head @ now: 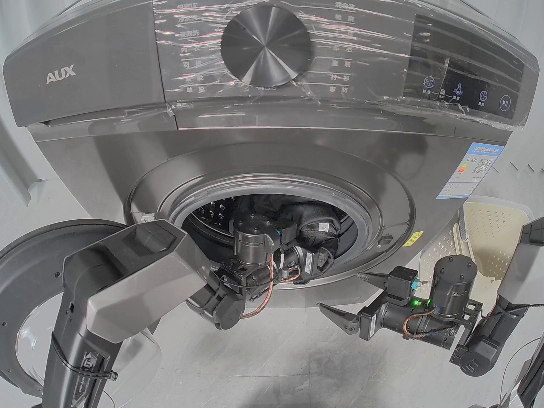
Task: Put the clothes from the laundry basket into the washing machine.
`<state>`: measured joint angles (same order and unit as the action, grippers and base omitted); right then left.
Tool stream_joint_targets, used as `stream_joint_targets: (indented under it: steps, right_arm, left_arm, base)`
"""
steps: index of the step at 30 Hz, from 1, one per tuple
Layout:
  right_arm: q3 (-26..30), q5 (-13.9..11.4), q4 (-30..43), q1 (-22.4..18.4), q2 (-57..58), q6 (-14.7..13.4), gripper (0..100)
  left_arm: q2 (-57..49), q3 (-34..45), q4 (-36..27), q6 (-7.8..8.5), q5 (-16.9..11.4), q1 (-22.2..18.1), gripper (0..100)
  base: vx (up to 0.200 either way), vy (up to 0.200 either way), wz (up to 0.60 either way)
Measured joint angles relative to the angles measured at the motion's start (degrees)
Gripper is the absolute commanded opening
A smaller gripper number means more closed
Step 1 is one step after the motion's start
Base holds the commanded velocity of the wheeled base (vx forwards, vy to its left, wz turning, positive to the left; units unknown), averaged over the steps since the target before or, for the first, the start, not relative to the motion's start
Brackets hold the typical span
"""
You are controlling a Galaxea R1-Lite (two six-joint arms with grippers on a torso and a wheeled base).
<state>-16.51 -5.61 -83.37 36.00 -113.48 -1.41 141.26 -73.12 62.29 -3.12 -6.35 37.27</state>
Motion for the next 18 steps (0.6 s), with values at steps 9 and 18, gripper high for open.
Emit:
stream_joint_targets:
  steps: [9,18]
  right_arm:
    - [0.0,0.0,0.0,0.1,0.0,0.0,100]
    - [-0.1,0.0,0.0,0.4,-0.1,-0.1,100]
  left_arm:
    - [3.0,-6.9,1.6,-2.46,4.6,-1.5,0]
    - [6.2,-17.7,1.6,-3.01,10.4,-4.8,0]
  base:
    - [0.0,0.0,0.0]
    - [0.0,0.0,0.0]
